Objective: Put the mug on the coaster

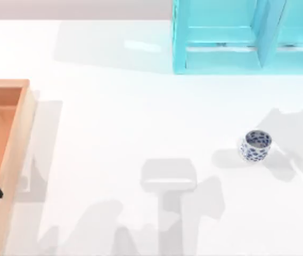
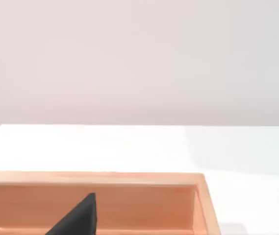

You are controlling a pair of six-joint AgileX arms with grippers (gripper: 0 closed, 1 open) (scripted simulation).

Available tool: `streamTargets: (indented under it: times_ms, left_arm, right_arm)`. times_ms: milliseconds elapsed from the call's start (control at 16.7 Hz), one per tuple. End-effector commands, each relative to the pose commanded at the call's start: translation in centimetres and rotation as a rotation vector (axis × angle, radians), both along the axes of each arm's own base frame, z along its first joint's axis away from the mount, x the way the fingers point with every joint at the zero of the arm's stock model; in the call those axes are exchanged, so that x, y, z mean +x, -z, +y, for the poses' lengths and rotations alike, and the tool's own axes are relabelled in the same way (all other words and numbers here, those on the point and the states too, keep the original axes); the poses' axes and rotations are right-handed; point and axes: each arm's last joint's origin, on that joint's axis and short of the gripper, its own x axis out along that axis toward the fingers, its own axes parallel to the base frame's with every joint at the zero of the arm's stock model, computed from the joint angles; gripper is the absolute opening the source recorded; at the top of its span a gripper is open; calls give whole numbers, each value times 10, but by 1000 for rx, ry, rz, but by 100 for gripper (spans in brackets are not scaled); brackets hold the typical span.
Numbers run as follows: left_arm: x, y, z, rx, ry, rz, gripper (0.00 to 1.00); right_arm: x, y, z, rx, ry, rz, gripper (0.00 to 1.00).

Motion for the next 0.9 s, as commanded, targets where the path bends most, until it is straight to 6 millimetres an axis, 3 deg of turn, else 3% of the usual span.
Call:
streamTargets:
  times_ms: [420, 660, 900]
  left_arm:
    - [0, 0, 0, 0, 0, 0, 100]
    - [0, 0, 0, 0, 0, 0, 100]
    - [0, 0, 0, 0, 0, 0, 100]
  right_arm:
    - [63, 0, 42, -183, -314, 277, 100]
    - [104, 19, 75, -284, -519, 456, 100]
    - [126, 37, 97, -356, -663, 576, 100]
